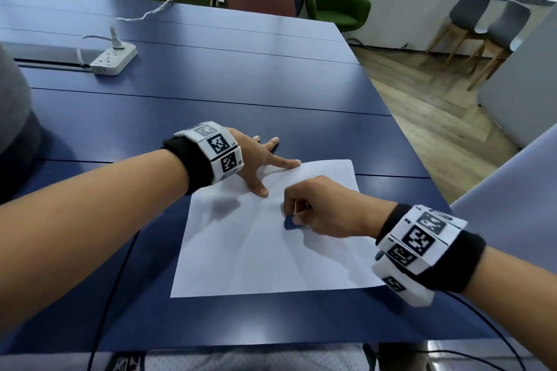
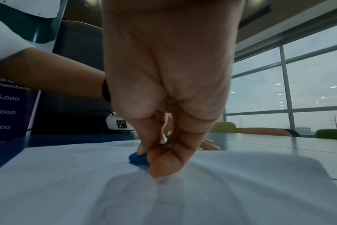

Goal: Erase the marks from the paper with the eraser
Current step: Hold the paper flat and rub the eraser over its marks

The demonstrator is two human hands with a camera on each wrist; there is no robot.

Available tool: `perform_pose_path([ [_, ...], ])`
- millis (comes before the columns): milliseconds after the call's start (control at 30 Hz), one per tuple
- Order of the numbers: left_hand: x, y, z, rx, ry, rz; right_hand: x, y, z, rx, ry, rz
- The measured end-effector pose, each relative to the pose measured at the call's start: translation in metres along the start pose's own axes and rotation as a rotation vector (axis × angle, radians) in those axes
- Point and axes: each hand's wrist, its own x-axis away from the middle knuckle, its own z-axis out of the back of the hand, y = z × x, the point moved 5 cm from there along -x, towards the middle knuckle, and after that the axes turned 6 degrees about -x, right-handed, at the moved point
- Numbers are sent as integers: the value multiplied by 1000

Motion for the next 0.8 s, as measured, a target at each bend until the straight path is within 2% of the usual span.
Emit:
perform_pose_path([
  [67,0,-1,0,-2,8,4,9,-4,-6,-39,21,-3],
  [200,1,0,0,-7,18,5,44,-7,-21,-104,-52,6],
  [267,1,0,0,-5,23,3,58,8,-15,-132,94,-67],
  [367,3,-1,1,20,37,-11,87,33,-5,-141,479,-162],
  [433,3,-1,1,35,43,-17,105,38,-10,-63,608,-192],
  [667,2,-2,2,74,78,-35,126,47,-59,-143,557,-254],
  [800,1,-10,-7,209,153,-55,125,45,-66,-189,579,-270],
])
